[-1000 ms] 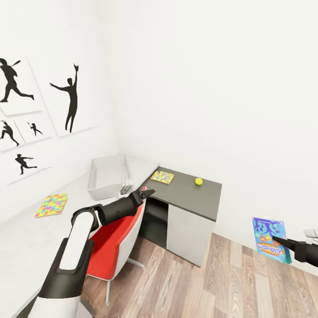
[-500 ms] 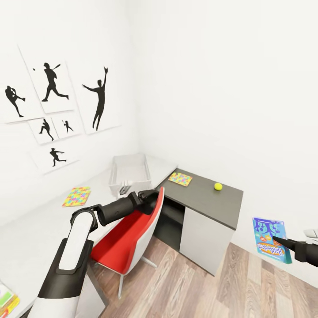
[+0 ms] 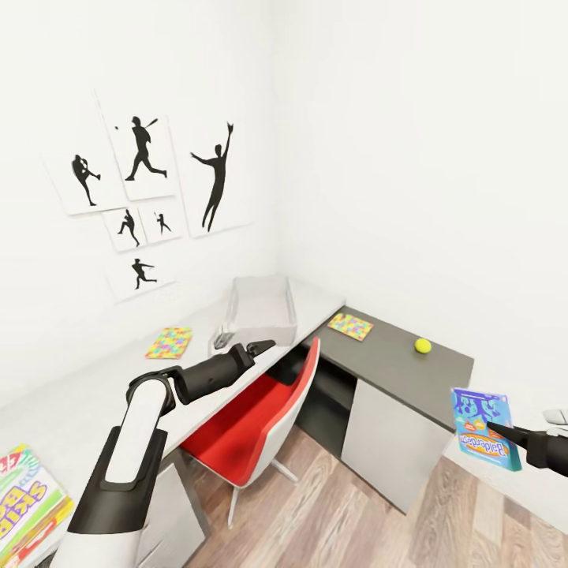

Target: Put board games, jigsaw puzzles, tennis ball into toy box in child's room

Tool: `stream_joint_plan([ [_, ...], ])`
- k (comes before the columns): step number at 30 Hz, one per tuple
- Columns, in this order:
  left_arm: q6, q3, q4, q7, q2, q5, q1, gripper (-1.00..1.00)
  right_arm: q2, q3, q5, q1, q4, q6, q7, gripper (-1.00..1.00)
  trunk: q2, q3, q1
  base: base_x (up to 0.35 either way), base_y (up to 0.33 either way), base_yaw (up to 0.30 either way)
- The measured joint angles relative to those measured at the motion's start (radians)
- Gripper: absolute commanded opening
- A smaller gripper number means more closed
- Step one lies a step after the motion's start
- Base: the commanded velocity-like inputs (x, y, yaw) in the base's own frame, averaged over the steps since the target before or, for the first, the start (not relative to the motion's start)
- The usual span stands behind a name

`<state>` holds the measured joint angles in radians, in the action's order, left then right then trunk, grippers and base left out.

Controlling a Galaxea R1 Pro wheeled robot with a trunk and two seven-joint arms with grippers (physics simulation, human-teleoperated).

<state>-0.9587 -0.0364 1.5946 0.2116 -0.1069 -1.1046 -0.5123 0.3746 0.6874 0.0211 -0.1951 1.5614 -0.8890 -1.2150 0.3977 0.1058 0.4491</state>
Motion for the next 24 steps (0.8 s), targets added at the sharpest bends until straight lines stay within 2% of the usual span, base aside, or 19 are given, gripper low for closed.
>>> stream_joint_plan([
  [19, 0.002, -0.004, -0.001, 0.003, -0.001, 0.004, 0.001, 1.00, -0.011, 0.000, 0.000, 0.000, -0.004, 0.020, 0.007, -1.00, 0.000, 0.000, 0.000, 0.162, -0.257, 0.020],
  [24, 0.002, -0.004, -0.002, 0.005, -0.001, 0.004, 0.001, 1.00, -0.013, -0.001, 0.000, 0.000, -0.003, 0.018, 0.008, -1.00, 0.000, 0.000, 0.000, 0.092, -0.138, 0.029],
])
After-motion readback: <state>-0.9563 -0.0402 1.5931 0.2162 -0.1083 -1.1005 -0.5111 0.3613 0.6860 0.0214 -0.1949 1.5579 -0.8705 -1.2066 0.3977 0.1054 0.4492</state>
